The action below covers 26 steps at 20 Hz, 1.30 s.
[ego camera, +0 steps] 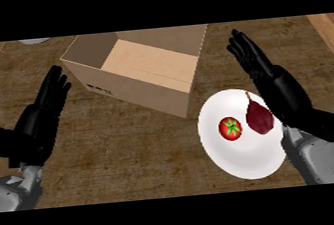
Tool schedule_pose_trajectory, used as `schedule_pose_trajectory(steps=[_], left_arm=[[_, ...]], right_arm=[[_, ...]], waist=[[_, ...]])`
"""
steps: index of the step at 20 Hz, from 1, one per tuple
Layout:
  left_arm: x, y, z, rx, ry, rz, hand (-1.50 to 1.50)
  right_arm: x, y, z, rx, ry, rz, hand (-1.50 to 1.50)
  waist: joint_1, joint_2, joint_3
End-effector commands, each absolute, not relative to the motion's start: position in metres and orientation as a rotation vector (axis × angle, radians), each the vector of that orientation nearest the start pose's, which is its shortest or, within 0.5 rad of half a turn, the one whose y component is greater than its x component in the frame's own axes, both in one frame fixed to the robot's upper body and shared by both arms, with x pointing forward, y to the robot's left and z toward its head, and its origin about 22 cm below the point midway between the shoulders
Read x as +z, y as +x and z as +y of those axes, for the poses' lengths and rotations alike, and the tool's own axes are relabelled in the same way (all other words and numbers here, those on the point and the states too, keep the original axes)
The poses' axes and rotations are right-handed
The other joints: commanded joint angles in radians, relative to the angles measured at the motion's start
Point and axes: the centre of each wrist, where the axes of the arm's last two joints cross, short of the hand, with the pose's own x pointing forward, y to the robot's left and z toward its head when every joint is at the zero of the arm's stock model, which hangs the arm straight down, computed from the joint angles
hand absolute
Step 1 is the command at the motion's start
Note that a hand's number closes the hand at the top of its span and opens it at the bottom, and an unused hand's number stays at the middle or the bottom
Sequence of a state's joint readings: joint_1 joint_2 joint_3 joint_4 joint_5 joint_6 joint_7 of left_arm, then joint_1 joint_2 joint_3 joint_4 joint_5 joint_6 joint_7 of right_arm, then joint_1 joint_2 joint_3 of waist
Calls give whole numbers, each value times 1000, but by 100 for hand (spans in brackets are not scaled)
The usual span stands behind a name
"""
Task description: Pick the tomato from the plate and place it in the cardboard box
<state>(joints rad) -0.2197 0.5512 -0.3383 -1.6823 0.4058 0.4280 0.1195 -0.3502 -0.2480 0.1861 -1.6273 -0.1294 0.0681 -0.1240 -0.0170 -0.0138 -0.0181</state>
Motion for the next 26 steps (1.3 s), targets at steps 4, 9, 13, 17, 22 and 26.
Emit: schedule_pose_trajectory(steps=[4,9,13,17,22,26], left_arm=[[97,271,262,-398,143,-1738,0],[78,279,255,-510,106,-1753,0],[79,285,269,-559,105,-1765,0],[67,288,257,-535,96,-1757,0],[69,291,262,-534,88,-1749,0],[60,287,260,-535,102,-1753,0]], right_arm=[[173,330,-273,520,296,-2114,-150],[183,331,-353,833,116,-1992,-150],[157,343,-368,959,140,-2075,-150],[155,338,-358,1266,116,-2109,-150],[177,342,-351,1528,-51,-1971,-150],[189,331,-325,1816,-132,-1806,-150]], waist=[[26,16,19],[12,29,19],[43,33,21],[30,28,20],[30,19,18],[20,12,17]])
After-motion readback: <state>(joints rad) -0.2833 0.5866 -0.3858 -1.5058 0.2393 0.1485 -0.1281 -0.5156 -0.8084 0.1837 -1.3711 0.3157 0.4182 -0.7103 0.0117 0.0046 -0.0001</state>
